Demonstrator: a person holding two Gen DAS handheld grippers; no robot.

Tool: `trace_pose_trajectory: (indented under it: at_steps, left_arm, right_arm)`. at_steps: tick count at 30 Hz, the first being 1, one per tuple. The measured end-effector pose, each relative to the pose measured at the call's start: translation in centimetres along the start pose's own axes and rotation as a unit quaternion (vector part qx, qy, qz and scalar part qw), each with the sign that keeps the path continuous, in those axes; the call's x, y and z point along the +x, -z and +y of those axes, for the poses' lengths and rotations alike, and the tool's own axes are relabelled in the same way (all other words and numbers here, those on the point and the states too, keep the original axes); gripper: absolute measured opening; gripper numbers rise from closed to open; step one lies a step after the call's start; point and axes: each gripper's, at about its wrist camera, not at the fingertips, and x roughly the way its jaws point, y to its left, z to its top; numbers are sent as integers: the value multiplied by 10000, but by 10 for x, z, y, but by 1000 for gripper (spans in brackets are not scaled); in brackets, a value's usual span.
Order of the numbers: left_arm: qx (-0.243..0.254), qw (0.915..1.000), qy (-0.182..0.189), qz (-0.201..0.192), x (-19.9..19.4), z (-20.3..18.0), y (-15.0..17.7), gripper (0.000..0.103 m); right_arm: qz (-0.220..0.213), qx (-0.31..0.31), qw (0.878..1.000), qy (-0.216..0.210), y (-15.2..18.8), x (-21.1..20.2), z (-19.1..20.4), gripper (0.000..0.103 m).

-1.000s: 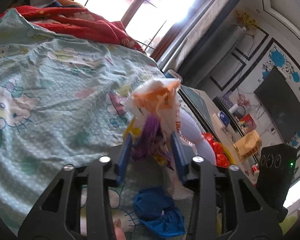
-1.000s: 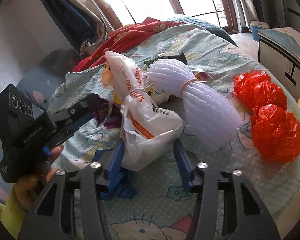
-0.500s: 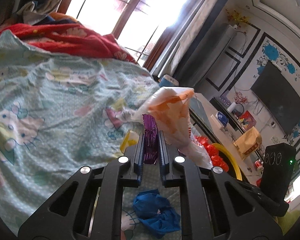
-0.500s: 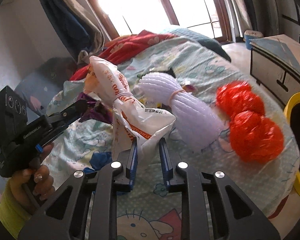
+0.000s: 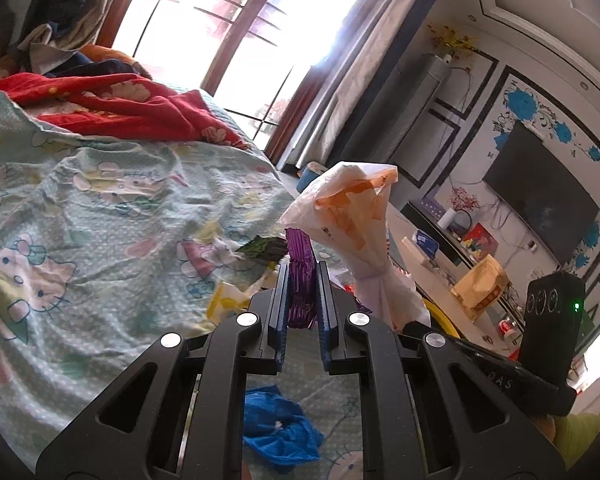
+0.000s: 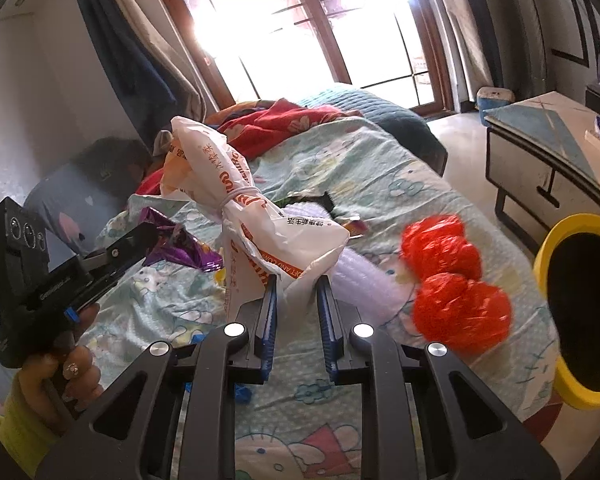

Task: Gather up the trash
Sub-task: 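Carry the purple wrapper and white bag in both tools over the bin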

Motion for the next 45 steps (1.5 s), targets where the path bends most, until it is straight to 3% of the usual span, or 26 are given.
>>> trace_pose_trajectory:
  at_steps: [26, 45]
  left_arm:
    - [794, 9954, 432, 306, 33, -88, 13, 8]
    - [1254, 9866, 827, 642, 68, -144, 35, 8]
  right_arm:
    - [-577, 487, 9948, 689, -19, -76, -83, 19]
    - [-710, 1052, 9824, 1371, -4, -120, -148, 19]
